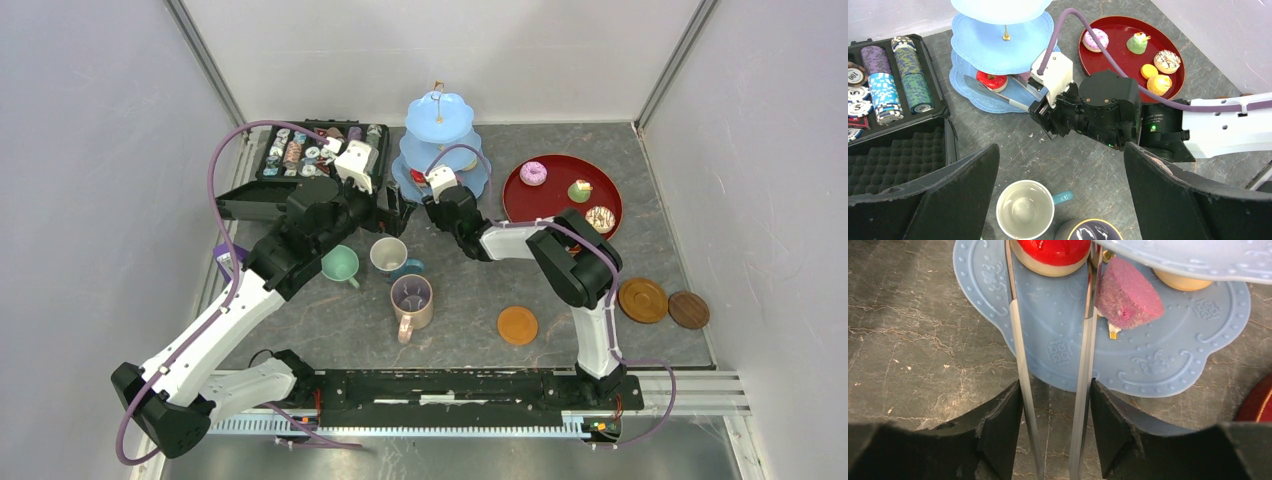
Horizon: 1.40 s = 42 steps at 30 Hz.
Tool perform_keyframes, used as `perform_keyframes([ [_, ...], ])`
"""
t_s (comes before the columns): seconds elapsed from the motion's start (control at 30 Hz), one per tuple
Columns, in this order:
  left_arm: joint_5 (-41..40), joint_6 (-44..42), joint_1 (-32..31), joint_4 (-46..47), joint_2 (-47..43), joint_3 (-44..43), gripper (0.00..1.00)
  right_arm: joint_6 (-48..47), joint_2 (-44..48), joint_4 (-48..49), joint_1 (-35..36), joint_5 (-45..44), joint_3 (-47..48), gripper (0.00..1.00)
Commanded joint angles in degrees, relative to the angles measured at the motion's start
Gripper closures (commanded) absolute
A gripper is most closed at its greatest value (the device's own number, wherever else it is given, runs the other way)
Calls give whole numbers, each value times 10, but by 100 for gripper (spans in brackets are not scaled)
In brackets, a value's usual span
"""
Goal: Serve the afternoon tea
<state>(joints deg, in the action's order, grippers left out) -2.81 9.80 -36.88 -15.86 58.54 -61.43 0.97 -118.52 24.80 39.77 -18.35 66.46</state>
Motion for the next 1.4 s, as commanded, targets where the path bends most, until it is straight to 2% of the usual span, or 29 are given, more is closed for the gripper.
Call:
perform_keyframes([
  [0.0, 4, -6, -4, 20, 2, -2, 0, -5, 46, 46, 6, -18, -20, 44],
  [0.33, 4, -7, -4, 20, 2, -2, 0, -4, 69, 76, 11, -26, -54, 45],
  [0.47, 5, -7, -5, 20, 3, -2, 0, -5, 54, 79, 11, -26, -45, 27],
  [0.63, 2, -8, -5, 19, 3, -1, 0, -27, 7, 48, 10, -25, 7, 26],
  [0.77, 3, -8, -5, 19, 3, -1, 0, -29, -11, 47, 10, -17, 23, 27],
  [1.1, 3, -8, -5, 19, 4, -2, 0, -32, -30, 23, 10, -19, 49, 38],
  [1.37, 6, -7, -5, 20, 7, -2, 0, -34, -8, 22, 10, -18, 34, 56],
])
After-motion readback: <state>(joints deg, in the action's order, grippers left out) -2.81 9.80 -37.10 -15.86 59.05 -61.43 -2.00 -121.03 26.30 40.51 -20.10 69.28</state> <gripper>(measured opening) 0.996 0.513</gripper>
